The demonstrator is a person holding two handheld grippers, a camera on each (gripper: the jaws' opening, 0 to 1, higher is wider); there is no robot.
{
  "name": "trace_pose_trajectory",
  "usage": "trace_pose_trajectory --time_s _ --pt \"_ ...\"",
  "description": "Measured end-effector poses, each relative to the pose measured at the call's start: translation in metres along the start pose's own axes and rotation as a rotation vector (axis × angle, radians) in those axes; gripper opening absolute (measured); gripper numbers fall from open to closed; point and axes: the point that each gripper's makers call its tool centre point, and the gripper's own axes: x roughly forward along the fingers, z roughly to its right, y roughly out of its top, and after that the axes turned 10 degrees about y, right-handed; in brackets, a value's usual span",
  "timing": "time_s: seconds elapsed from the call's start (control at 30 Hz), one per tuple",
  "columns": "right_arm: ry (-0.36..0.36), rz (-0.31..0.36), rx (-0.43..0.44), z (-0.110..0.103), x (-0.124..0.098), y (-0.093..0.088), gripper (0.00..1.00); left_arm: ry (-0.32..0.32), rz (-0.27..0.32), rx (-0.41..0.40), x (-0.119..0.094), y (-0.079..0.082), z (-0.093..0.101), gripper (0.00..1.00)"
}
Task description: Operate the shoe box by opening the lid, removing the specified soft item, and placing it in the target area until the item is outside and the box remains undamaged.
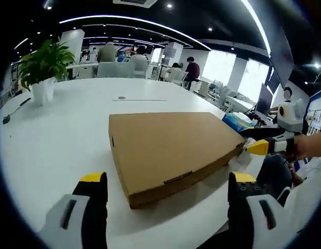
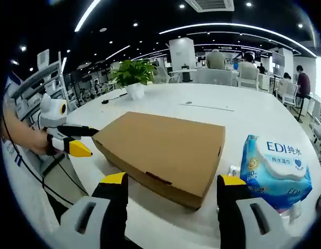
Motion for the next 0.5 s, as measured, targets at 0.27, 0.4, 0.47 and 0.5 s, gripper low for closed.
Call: trace_pose_trajectory --time_s 0.27,0.4,0.47,0.5 --pt "0.04 -0.082 -0.113 0.002 0.011 -0.009 0.85 0.02 0.041 0.191 0.002 -0.003 -0.004 0.99" --pt "0.026 -0.085 -0.108 0.008 0.014 -0.006 0.84 0.033 0.06 0.1 0.007 -0.003 -0.011 0.99" --pt "0.025 -0.085 -0.107 0.01 0.017 -0.005 0.84 0.057 -0.022 0.102 0.01 -0.016 -0.013 0.99" --pt "0.026 -0.087 -0.108 0.01 0.018 -0.005 0.83 0.056 -0.017 0.106 0.011 -0.015 -0.013 0.99"
